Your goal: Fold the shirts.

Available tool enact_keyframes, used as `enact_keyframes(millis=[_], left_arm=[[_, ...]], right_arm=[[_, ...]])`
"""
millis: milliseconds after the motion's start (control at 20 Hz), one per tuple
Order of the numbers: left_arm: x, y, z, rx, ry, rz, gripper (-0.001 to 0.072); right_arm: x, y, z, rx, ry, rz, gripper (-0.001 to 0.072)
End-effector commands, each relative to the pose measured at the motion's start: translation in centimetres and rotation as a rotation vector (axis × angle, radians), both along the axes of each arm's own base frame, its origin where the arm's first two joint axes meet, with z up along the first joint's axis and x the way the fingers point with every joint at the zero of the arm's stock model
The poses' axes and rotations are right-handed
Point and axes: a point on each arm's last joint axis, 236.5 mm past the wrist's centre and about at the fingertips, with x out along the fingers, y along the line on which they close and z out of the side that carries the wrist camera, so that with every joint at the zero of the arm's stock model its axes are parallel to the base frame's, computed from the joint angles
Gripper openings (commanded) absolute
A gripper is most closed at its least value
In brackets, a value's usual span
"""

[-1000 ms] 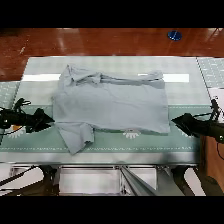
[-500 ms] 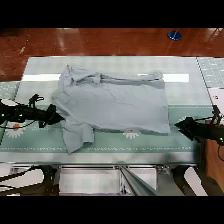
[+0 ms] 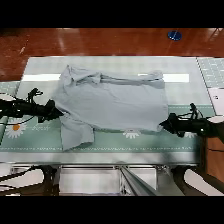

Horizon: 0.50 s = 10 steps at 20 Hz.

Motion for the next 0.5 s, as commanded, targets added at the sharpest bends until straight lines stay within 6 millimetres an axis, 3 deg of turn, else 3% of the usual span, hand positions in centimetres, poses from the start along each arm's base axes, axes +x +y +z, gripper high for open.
enact_keyframes(millis=[0, 100, 200, 300, 350, 450], left_arm=[[0.4, -0.2, 0.7, -0.008, -0.027, -0.022, 0.0016], [1.9, 0.0, 3.7, -0.003, -0.128, -0.101, 0.0016], [4.9, 0.6, 9.6, 0.032, -0.285, -0.132, 0.0016], [8.0, 1.0, 18.9, 0.094, -0.536, -0.133, 0.0016], [8.6, 1.0, 23.7, 0.136, -0.662, -0.133, 0.0016], [8.5, 1.2, 33.9, 0.262, -0.932, -0.105, 0.0016]], right_arm=[[3.5, 3.3, 0.9, 0.053, -0.09, 0.106, 0.0019], [6.2, 4.4, 5.0, 0.047, -0.199, 0.211, 0.0019], [10.0, 4.0, 12.1, -0.013, -0.376, 0.265, 0.0018], [12.9, 2.5, 21.7, -0.15, -0.599, 0.295, 0.0018], [13.5, 1.4, 27.2, -0.254, -0.714, 0.295, 0.0018], [12.4, -0.1, 37.4, -0.437, -0.921, 0.271, 0.0018]])
